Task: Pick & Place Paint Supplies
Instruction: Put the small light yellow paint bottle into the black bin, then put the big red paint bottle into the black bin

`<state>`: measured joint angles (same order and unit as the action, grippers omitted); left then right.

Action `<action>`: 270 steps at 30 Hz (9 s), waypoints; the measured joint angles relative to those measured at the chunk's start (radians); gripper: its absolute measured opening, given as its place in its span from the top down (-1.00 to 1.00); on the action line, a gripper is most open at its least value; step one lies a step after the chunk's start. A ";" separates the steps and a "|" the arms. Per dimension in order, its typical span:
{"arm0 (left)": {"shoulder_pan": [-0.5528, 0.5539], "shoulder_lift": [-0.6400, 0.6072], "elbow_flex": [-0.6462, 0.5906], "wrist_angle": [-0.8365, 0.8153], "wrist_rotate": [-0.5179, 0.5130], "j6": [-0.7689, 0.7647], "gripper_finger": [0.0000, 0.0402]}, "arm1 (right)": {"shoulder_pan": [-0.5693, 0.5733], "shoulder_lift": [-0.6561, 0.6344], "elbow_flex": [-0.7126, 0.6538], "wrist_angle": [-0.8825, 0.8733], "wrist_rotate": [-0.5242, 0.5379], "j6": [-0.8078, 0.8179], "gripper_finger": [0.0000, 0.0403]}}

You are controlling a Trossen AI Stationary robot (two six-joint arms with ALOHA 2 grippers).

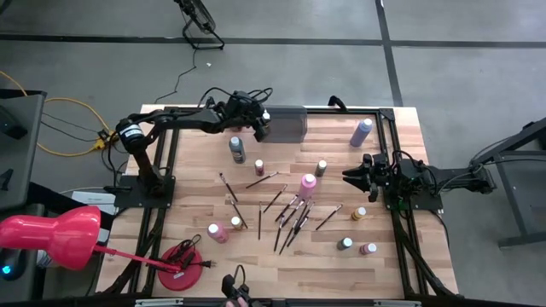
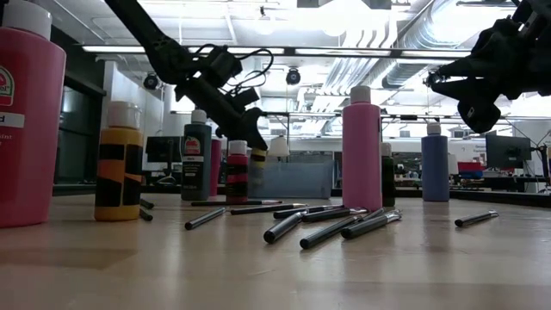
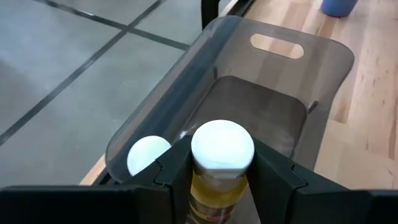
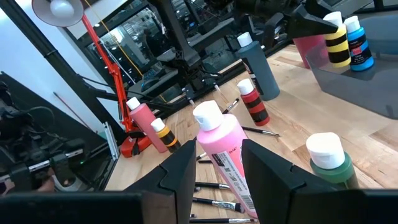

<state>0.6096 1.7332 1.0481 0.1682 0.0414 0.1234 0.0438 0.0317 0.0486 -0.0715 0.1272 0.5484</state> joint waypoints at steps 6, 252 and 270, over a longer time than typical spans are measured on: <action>-0.001 0.000 0.000 -0.014 0.002 0.000 0.33 | 0.000 0.000 0.000 0.000 0.000 0.000 0.39; -0.041 0.299 0.449 0.131 0.110 -0.046 0.43 | 0.000 0.000 0.000 0.000 0.000 0.000 0.39; -0.020 0.327 0.449 0.180 0.105 -0.051 0.43 | 0.000 0.000 0.000 0.000 0.000 0.000 0.39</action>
<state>0.5892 2.0598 1.4967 0.3485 0.1463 0.0726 0.0441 0.0315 0.0490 -0.0715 0.1276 0.5484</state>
